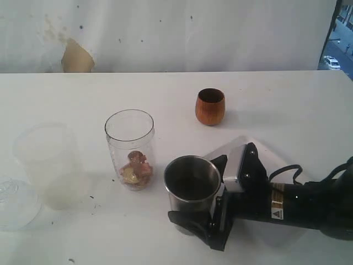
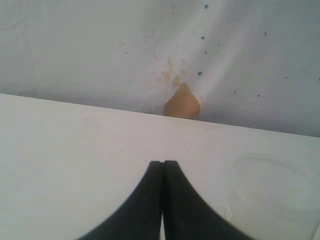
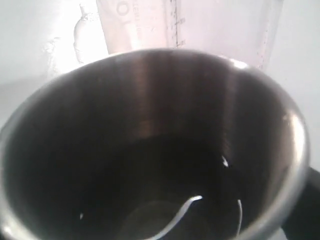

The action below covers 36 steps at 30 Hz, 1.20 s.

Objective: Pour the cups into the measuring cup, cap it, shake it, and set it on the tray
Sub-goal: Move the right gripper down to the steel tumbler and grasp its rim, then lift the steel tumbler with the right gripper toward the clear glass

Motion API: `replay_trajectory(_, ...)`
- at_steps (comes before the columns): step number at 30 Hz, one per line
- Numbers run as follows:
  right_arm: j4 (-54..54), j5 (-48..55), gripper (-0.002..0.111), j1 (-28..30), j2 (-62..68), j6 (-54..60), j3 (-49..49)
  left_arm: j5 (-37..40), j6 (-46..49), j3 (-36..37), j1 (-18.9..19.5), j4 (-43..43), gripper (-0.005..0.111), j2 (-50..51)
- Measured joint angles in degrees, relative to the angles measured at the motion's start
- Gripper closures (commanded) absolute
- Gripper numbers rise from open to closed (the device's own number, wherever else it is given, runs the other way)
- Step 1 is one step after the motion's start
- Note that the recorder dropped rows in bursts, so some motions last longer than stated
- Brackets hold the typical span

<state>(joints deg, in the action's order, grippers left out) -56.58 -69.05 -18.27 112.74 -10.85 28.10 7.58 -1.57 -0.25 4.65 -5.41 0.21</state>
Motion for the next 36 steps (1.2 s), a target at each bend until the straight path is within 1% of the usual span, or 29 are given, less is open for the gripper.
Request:
replay_trajectory(5, 0.33, 0.00, 0.016, -0.61, 0.00, 0.00, 1.10, 0.00, 0.00, 0.00, 0.00, 0.00, 0.107, 0.00)
replay_trajectory(6, 0.43, 0.00, 0.017, -0.61, 0.00, 0.00, 1.10, 0.00, 0.00, 0.00, 0.00, 0.00, 0.107, 0.00)
replay_trajectory(8, 0.43, 0.00, 0.024, -0.61, 0.00, 0.00, 1.10, 0.00, 0.00, 0.00, 0.00, 0.00, 0.107, 0.00)
replay_trajectory(13, 0.30, 0.13, 0.052, -0.61, 0.09, 0.00, 1.10, 0.00, 0.00, 0.00, 0.00, 0.00, 0.107, 0.00)
replay_trajectory(16, 0.30, 0.13, 0.075, -0.61, 0.09, 0.00, 1.10, 0.00, 0.00, 0.00, 0.00, 0.00, 0.107, 0.00)
replay_trajectory(19, 0.20, 0.13, 0.105, -0.61, 0.09, 0.00, 1.10, 0.00, 0.00, 0.00, 0.00, 0.00, 0.107, 0.00)
replay_trajectory(20, 0.20, 0.13, 0.108, -0.61, 0.09, 0.00, 1.10, 0.00, 0.00, 0.00, 0.00, 0.00, 0.107, 0.00)
replay_trajectory(28, 1.59, 1.54, 0.108, -0.61, -0.92, 0.00, 1.19, 0.00, 0.08, 0.00, 0.00, 0.00, 0.107, 0.00)
replay_trajectory(32, 4.97, 2.57, 0.108, -0.61, -4.29, 0.00, 1.98, 0.00, 0.13, 0.00, 0.00, 0.00, 0.107, 0.00)
replay_trajectory(36, 8.44, 3.18, 0.108, -0.61, -8.74, 0.11, 5.54, 0.00, 0.21, 0.00, 0.00, 0.00, 0.107, 0.00)
